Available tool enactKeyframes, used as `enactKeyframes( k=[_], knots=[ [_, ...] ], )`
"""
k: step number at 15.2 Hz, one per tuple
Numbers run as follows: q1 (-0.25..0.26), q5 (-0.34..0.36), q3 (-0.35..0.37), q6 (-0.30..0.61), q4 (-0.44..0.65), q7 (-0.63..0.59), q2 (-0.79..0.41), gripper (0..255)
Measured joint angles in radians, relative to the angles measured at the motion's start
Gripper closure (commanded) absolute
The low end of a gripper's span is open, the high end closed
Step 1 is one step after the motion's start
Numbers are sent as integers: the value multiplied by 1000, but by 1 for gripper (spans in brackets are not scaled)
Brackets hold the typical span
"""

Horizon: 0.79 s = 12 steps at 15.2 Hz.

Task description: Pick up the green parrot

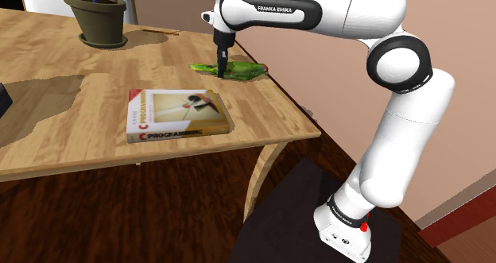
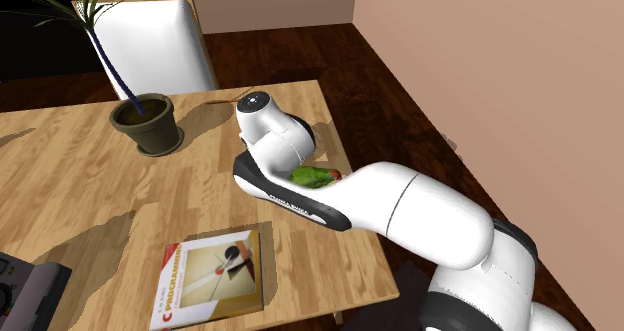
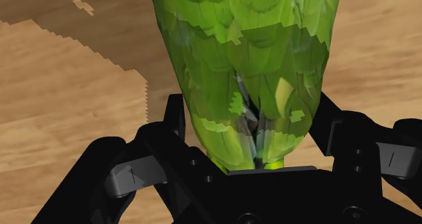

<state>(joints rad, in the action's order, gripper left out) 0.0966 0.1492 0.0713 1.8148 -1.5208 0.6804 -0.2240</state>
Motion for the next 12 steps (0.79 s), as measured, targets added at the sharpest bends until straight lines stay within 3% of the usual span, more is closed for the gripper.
enactKeyframes(
  k=[12],
  knots=[
    [3,-2,1,-134,148,16,-15,255]
  ],
)
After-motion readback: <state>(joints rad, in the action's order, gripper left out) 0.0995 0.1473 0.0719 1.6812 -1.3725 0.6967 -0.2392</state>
